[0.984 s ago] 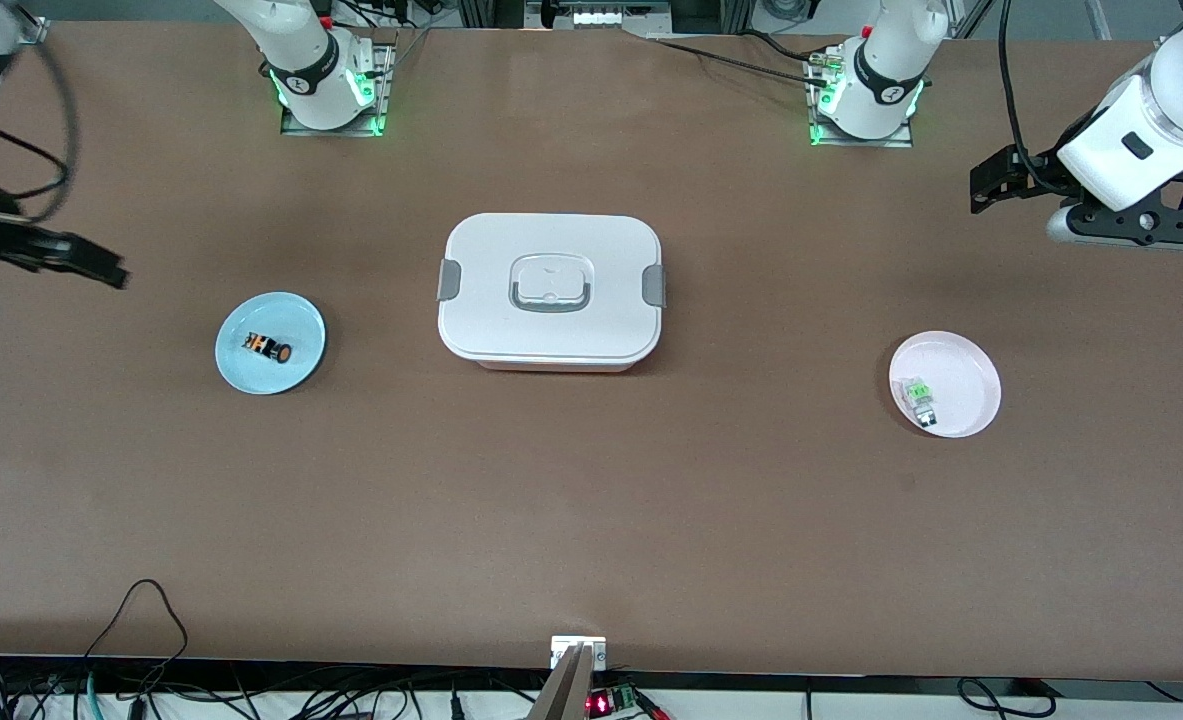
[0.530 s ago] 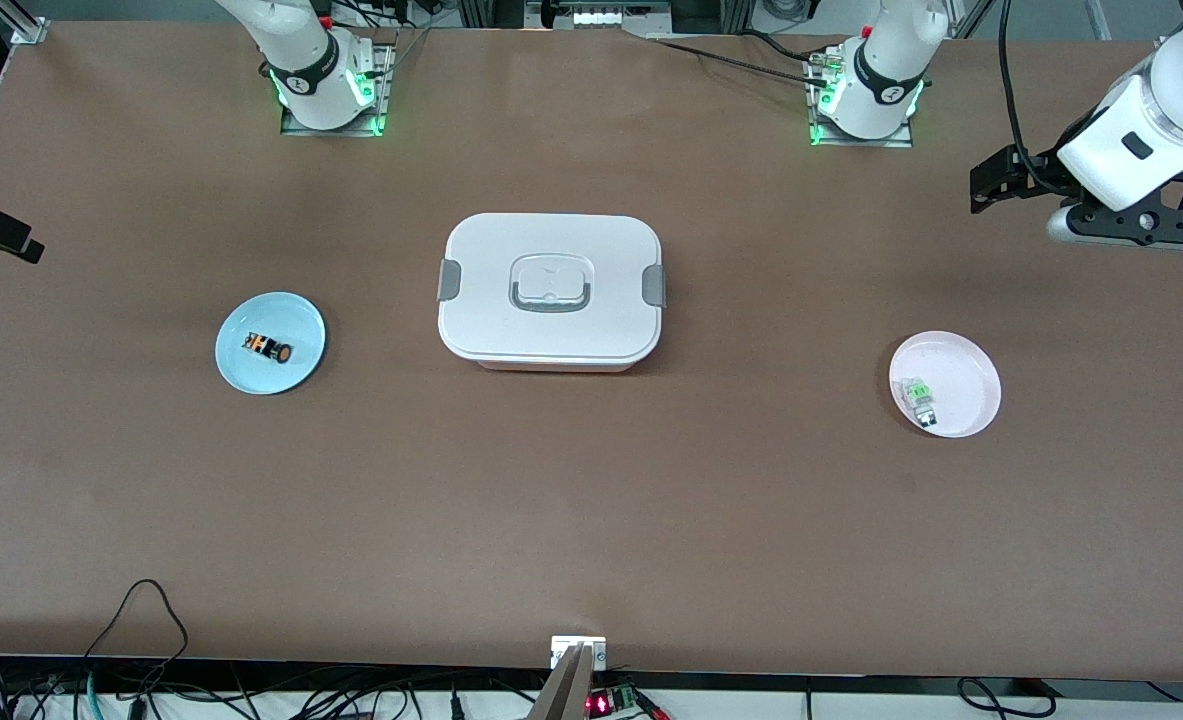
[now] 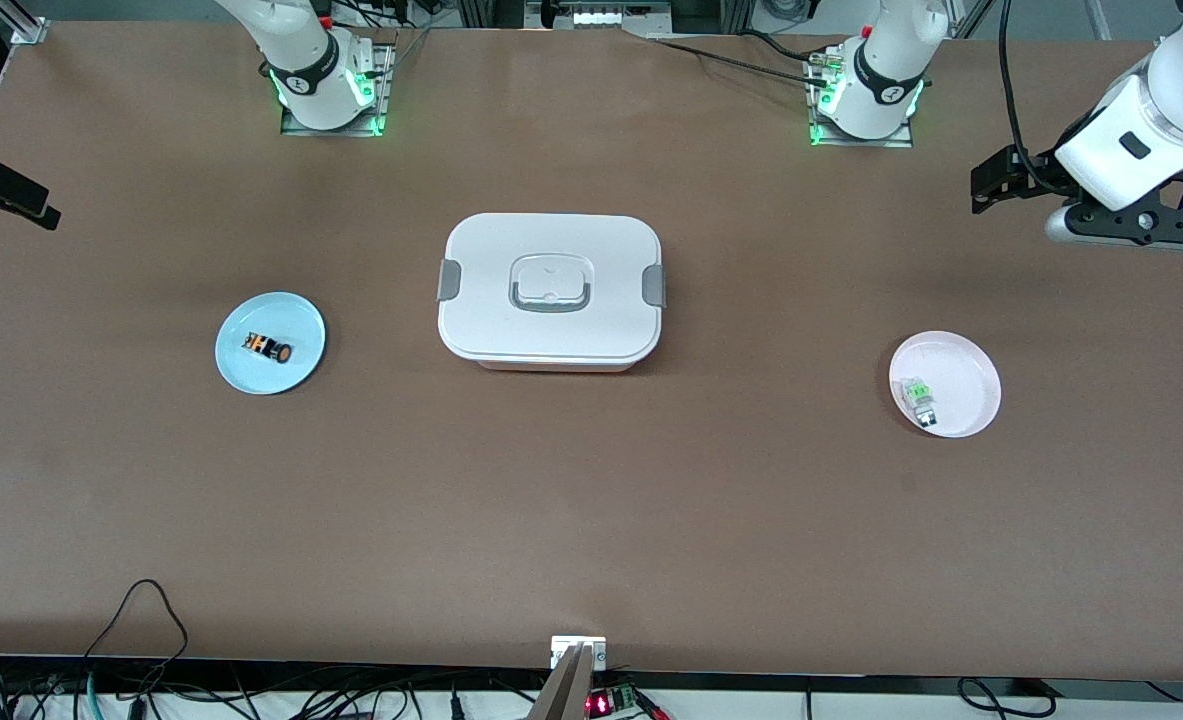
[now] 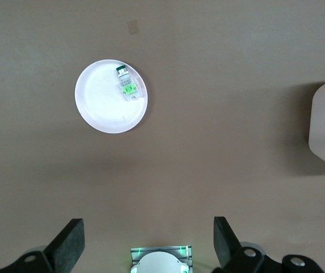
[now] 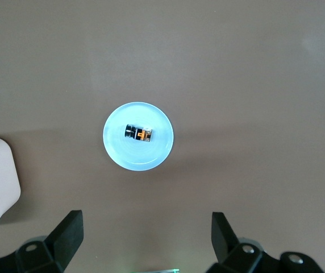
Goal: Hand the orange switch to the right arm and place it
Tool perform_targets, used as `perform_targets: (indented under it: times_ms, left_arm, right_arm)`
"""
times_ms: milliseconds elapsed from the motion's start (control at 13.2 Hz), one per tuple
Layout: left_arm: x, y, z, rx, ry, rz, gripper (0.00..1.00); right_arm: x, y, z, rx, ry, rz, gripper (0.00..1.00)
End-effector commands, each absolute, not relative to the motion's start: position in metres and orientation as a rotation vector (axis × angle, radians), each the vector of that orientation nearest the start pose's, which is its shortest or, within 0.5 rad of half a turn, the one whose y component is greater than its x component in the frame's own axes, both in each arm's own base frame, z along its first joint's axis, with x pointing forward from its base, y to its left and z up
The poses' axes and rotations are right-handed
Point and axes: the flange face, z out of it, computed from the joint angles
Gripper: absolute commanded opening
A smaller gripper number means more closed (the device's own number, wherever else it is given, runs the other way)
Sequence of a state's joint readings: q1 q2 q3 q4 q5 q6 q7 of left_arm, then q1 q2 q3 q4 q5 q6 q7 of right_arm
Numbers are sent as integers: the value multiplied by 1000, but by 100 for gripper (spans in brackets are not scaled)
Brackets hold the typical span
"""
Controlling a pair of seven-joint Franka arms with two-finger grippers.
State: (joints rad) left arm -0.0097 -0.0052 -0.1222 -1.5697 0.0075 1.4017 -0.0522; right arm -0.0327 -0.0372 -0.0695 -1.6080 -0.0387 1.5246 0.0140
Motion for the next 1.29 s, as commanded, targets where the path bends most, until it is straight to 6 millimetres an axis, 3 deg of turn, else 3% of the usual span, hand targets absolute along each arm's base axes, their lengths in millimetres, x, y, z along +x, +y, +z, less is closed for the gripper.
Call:
perform_targets:
  times_ms: [0,530,681,1211]
  left_arm:
    - [528,-68,622,-3081,155,237,100]
    - [528,-69,622,-3082,158,242,100]
    - [528,-69,623,-3082,158,239,100]
    - [528,-69,623,-3082,158,239,100]
  right_arm:
    - [519,-57,626,-3176,166,69,100]
    - [520,-51,626,-3169,160,97,100]
    - [520,-41,626,-3174,129,102,100]
    - [520,-40,626,-3170,131,104,100]
